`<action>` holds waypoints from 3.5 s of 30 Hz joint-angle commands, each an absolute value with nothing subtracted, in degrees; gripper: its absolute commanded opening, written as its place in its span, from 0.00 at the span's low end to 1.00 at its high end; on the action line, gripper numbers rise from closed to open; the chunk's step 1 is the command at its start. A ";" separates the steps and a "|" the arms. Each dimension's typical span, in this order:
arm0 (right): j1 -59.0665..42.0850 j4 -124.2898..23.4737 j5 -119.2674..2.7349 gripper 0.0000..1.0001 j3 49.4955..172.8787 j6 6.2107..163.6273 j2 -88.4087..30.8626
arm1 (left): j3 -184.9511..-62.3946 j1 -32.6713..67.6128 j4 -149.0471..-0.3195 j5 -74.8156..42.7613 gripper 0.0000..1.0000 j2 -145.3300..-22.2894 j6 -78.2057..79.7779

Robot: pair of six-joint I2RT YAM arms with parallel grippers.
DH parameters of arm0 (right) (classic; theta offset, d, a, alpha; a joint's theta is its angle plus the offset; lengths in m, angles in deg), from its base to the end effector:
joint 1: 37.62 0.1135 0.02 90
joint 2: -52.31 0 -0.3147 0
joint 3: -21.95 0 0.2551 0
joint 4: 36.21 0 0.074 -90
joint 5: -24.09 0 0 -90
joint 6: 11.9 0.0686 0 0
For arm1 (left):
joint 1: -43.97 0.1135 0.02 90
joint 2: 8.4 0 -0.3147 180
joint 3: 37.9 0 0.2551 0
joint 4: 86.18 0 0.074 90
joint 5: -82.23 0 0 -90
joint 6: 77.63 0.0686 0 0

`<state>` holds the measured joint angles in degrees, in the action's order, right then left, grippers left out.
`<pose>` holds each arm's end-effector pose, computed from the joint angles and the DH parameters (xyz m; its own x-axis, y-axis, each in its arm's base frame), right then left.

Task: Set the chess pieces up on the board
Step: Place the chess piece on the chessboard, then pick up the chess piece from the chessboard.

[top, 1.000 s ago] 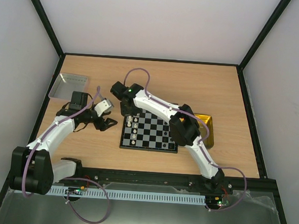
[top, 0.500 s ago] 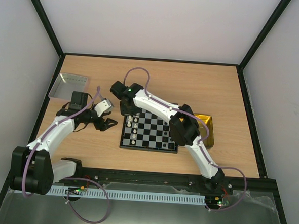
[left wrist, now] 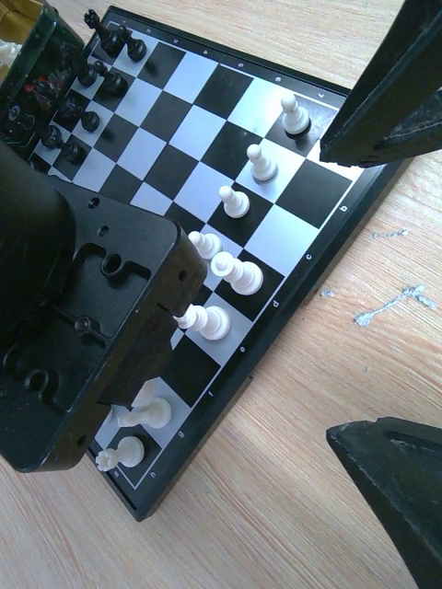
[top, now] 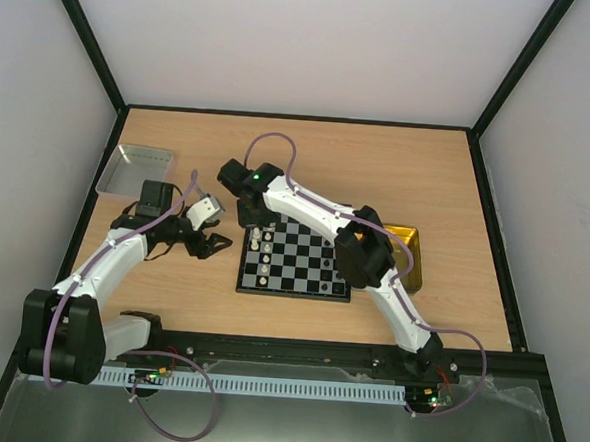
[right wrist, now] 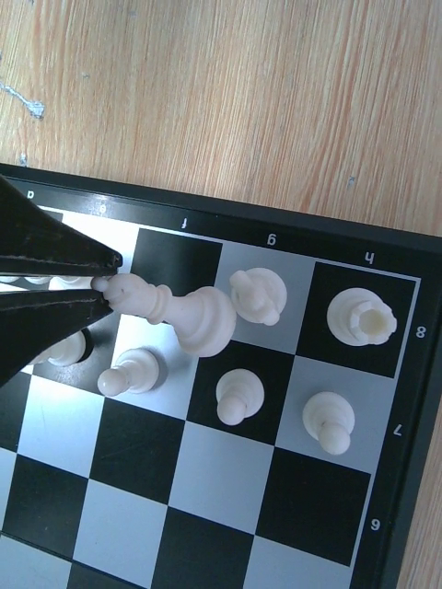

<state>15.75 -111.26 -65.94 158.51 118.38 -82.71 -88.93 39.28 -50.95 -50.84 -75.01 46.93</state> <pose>0.3211 0.4318 0.2061 -0.9552 -0.2012 -0.2169 -0.2423 0.9528 0.1831 0.2147 -0.0646 0.2376 -0.3583 0.4452 -0.8206 0.8416 0.5346 -0.0774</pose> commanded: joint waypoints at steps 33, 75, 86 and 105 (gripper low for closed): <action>14.65 -116.38 -61.20 0.02 148.12 119.17 -59.62 | -87.77 39.58 -50.45 -52.10 0.76 -73.90 48.29; 6.58 -105.34 -33.97 0.04 114.40 114.91 -54.93 | -87.37 39.49 -49.71 -53.13 0.78 -74.04 49.98; 6.58 -104.43 -33.43 0.10 114.00 114.97 -55.58 | -87.36 39.51 -49.50 -53.20 0.78 -73.89 50.07; 8.51 -111.93 -54.51 0.22 122.99 116.21 -52.08 | -87.33 39.49 -49.46 -53.21 0.78 -73.37 50.14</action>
